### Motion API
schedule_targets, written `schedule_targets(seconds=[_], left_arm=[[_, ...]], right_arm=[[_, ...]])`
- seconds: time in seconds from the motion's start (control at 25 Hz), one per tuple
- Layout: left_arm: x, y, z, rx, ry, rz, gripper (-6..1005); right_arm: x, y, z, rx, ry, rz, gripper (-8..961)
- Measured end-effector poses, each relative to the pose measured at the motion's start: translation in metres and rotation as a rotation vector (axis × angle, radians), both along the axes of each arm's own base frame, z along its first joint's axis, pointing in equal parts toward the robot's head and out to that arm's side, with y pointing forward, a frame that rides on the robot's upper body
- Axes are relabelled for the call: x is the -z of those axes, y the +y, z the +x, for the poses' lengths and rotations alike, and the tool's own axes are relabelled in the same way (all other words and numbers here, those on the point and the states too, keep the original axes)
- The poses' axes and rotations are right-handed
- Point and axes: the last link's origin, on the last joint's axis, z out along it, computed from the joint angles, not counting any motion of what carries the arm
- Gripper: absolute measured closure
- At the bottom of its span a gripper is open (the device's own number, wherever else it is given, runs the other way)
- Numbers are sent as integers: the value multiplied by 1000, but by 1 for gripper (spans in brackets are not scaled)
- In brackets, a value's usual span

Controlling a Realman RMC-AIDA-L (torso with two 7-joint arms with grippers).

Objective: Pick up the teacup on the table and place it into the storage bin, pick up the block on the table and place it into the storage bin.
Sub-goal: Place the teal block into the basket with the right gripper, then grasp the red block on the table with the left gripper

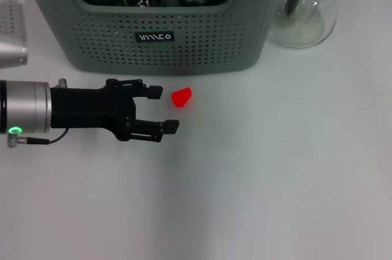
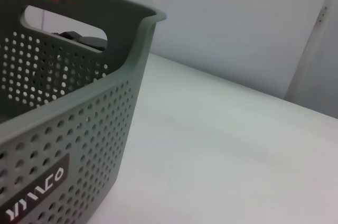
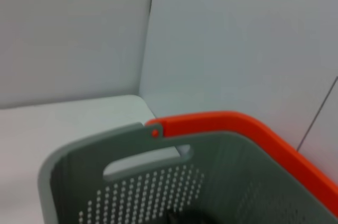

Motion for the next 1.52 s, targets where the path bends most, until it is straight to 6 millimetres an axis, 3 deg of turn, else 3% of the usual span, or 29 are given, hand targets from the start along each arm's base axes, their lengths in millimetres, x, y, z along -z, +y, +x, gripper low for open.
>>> schedule_targets(seconds=[0.12, 0.28, 0.52, 0.76, 0.92, 1.16, 1.36, 1.52], left_arm=[[0, 0, 1, 1, -5, -1, 141], [0, -1, 1, 0, -7, -5, 141], [-3, 0, 1, -10, -7, -11, 141], [-5, 6, 3, -3, 6, 4, 141], [-2, 12, 11, 10, 41, -15, 141], [22, 26, 30, 35, 275, -100, 141], [35, 46, 43, 11, 405, -76, 141], [39, 55, 51, 1, 438, -55, 141]], right_arm=[[-11, -10, 3, -27, 91, -40, 113], [-37, -29, 22, -72, 259, -148, 67], [-83, -67, 77, -107, 411, -342, 24], [-115, -106, 138, -25, 391, -509, 26], [-119, -124, 175, 134, 335, -566, 26], [-118, -138, 221, 342, 236, -562, 26], [-118, -143, 240, 437, 178, -551, 25], [-120, -142, 242, 440, 191, -531, 25]])
